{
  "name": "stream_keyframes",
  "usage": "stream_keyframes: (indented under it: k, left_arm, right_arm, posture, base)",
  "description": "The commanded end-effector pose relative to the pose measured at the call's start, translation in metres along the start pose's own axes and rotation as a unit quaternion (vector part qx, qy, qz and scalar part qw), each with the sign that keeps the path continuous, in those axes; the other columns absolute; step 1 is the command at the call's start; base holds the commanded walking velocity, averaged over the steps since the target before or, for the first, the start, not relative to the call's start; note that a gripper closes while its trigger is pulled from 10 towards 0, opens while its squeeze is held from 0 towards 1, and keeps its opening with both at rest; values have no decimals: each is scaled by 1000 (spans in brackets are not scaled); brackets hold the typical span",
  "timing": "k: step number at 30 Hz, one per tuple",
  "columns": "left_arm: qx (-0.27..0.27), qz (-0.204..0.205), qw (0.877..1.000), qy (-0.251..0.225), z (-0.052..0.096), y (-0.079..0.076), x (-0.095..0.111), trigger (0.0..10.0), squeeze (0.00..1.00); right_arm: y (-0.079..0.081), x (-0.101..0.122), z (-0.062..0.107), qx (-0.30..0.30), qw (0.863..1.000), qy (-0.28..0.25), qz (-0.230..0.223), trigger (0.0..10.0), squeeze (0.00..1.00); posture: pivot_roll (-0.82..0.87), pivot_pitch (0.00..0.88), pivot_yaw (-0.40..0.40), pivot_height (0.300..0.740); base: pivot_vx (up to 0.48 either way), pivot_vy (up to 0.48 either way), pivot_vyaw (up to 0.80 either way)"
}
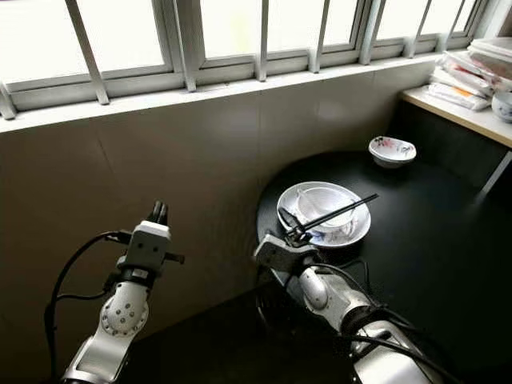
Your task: Kitchen organization
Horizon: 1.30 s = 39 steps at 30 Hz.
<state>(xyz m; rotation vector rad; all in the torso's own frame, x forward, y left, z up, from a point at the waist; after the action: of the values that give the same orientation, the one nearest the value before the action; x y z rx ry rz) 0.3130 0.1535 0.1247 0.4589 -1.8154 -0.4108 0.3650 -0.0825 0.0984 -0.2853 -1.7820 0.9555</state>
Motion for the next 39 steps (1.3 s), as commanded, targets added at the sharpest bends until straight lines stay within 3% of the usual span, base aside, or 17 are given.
stream_keyframes:
  k: [1,2,3,6,7,10,13,17,21,25,27,31,39]
  left_arm:
    - [0,8,1000,16,2,-2,-5,10000,0]
    - [0,9,1000,20,2,-2,-7,10000,0]
    - [0,11,1000,22,2,-2,-7,10000,0]
    - [1,12,1000,24,2,-1,-8,10000,0]
    - [-1,13,999,29,3,-1,-10,10000,0]
    - [2,18,999,33,3,0,-12,10000,0]
    - [0,16,999,30,3,-1,-11,10000,0]
    - [-3,6,1000,21,1,-4,-8,10000,0]
    - [-6,7,1000,17,1,-5,-7,10000,0]
    - [-9,0,1000,16,1,-5,-8,10000,0]
    - [-7,2,1000,16,1,-5,-8,10000,0]
    - [-2,7,1000,15,0,-4,-7,10000,0]
    - [1,8,1000,11,-2,-4,-6,10000,0]
  right_arm:
    - [-1,5,-1,-13,996,1,-83,10000,855]
    - [-1,4,-1,-24,991,9,-133,10000,573]
    - [-1,5,-1,-27,988,11,-149,10000,0]
    - [0,7,1,-29,982,5,-186,10000,0]
    - [0,9,2,-34,973,5,-227,10000,0]
    - [4,15,4,-23,967,-8,-254,10000,0]
    - [12,23,7,7,966,-24,-258,10000,0]
    - [17,22,10,31,974,-18,-223,10000,0]
    - [13,18,10,19,964,0,-267,10000,0]
    - [8,16,9,9,960,9,-280,10000,0]
    - [8,16,9,11,960,10,-279,10000,0]
    - [15,22,11,50,974,-6,-221,10000,0]
    - [6,16,8,19,967,13,-252,10000,0]
  posture:
    - [-26,0,-21,740]
    - [-26,0,-21,740]
    - [-26,0,-22,740]
    - [-28,0,-22,740]
    - [-30,0,-21,740]
    - [-36,0,-19,740]
    - [-42,0,-17,740]
    - [-42,0,-17,740]
    - [-40,0,-19,740]
    - [-41,0,-22,740]
    - [-41,0,-23,740]
    - [-41,0,-26,740]
    - [-41,0,-28,740]
  base:
    - [0,0,0]
    - [0,0,0]
    - [0,0,0]
    - [0,0,0]
    - [0,375,0]
    - [0,250,0]
    - [0,0,0]
    - [0,142,200]
    - [0,0,800]
    - [0,0,400]
    - [0,0,0]
    - [0,0,400]
    - [273,0,431]
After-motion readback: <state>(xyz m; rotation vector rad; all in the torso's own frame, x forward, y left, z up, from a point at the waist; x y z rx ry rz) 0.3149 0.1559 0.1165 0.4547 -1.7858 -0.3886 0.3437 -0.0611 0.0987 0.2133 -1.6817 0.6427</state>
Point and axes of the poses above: a point about 5 cm out from each wrist's last joint towards the gripper, its own z axis pointing back from the gripper into the wrist, its own x axis along the axis of the wrist's last joint, y = z × x, the point moved 3 cm from there along -z, pointing out of the wrist towards the gripper, and after that the axes turned 6 degrees about -z, right-handed, at the moved point
